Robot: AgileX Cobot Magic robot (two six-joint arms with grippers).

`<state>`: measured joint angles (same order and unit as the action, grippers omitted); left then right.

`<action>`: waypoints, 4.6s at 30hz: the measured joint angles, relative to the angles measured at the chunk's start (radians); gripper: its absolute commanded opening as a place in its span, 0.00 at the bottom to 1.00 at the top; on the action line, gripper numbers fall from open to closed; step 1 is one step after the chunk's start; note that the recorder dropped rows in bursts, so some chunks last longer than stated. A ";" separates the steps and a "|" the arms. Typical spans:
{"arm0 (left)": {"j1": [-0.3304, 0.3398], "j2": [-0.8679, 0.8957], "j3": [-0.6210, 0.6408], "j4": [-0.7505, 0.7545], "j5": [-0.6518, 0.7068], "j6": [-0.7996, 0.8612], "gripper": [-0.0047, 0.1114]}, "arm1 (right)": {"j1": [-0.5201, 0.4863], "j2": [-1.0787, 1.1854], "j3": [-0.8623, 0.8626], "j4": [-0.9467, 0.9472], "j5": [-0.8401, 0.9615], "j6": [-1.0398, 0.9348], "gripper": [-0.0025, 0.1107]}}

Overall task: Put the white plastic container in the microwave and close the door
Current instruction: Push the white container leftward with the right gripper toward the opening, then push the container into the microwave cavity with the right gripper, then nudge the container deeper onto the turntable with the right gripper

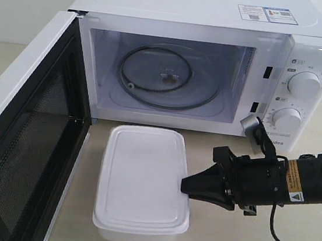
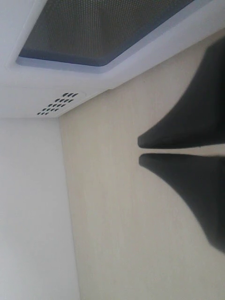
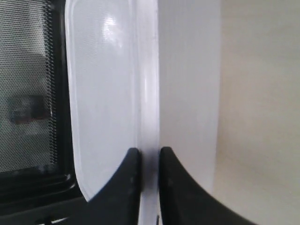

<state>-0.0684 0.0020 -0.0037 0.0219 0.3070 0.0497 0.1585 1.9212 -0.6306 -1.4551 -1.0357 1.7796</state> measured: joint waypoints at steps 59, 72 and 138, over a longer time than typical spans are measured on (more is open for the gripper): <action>0.000 0.000 0.000 0.000 0.000 0.000 0.08 | 0.424 -0.061 -0.343 1.728 0.625 -0.574 0.02; 0.000 0.000 0.000 0.000 0.000 0.000 0.08 | 0.424 -0.044 -0.387 1.791 0.634 -0.664 0.02; 0.000 0.000 0.000 0.000 0.000 0.000 0.08 | 0.450 -0.230 -0.291 1.724 0.984 -1.493 0.02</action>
<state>-0.0684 0.0020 -0.0037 0.0219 0.3070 0.0497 0.6082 1.6916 -0.9214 0.2687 -0.0518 0.2862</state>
